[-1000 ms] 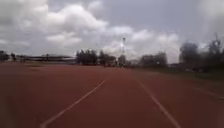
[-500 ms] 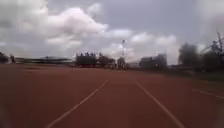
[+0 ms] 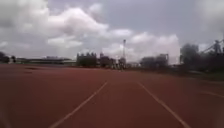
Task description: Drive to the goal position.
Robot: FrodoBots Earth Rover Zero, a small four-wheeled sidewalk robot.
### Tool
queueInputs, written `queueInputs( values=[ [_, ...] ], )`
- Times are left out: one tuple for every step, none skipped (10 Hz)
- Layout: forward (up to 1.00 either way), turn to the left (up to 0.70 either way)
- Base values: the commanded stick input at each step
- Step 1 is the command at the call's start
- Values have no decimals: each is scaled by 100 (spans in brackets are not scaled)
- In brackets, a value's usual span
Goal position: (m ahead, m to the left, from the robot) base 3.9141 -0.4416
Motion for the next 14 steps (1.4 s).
queueInputs(
  values=[
    [70,0],
    [70,0],
    [70,0],
    [70,0],
    [70,0],
    [70,0],
    [70,0],
    [70,0],
    [70,0],
    [70,0],
    [70,0],
    [70,0],
    [70,0],
    [70,0]
  ],
)
